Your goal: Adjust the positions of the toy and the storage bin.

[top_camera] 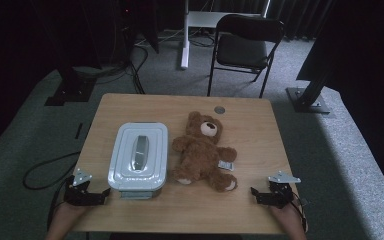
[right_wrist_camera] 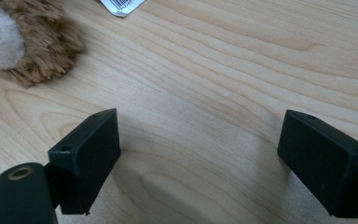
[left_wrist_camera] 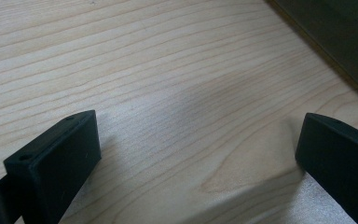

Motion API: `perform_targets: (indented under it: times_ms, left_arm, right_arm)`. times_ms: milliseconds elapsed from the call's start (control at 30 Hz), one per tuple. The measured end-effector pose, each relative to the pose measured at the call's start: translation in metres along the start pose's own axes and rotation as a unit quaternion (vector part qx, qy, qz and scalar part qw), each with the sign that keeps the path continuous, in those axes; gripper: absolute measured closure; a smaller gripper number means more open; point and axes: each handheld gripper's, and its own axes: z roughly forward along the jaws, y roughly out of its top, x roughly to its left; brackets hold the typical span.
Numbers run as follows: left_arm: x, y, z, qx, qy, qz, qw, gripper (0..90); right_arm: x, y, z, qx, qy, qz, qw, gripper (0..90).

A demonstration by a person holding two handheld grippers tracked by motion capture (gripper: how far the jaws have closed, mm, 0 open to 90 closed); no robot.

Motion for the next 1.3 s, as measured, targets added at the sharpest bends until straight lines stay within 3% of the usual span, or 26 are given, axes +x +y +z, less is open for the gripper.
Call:
perform_targets:
  times_ms: [567,733,767,833,867,1033,1133,1300]
  left_arm:
    - [-0.001,-0.002,-0.002,0.0,-0.002,0.002,1.0,0.8]
    - [-0.001,-0.002,-0.002,0.0,-0.002,0.002,1.0,0.8]
    - [-0.001,-0.002,-0.002,0.0,-0.002,0.002,1.0,0.8]
    - [-0.001,-0.002,-0.002,0.0,-0.003,0.002,1.0,0.8]
    - [-0.001,-0.002,-0.001,0.0,-0.003,0.003,1.0,0.8]
    - [-0.001,-0.001,-0.001,0.0,-0.004,0.004,1.0,0.8]
    - [-0.001,-0.001,-0.001,0.0,-0.005,0.005,1.0,0.8]
    - [-0.001,-0.001,-0.001,0.0,-0.006,0.007,1.0,0.8]
  right_arm:
    - [0.003,0.0,-0.001,0.007,0.006,-0.006,0.9999,12.1]
    - [0.003,0.002,-0.01,-0.003,0.015,0.014,0.9998,12.3]
    - [0.002,0.004,-0.011,-0.003,0.027,0.028,0.9992,12.5]
    - [0.003,0.005,-0.012,-0.003,0.024,0.027,0.9993,13.2]
    - [0.004,0.009,-0.013,-0.008,0.035,0.032,0.9988,13.2]
    - [0.01,0.02,-0.016,-0.014,0.037,0.03,0.9988,13.1]
    - [0.017,0.032,-0.018,-0.022,0.054,0.034,0.9977,13.2]
    - [0.025,0.046,-0.018,-0.03,0.052,0.024,0.9979,13.3]
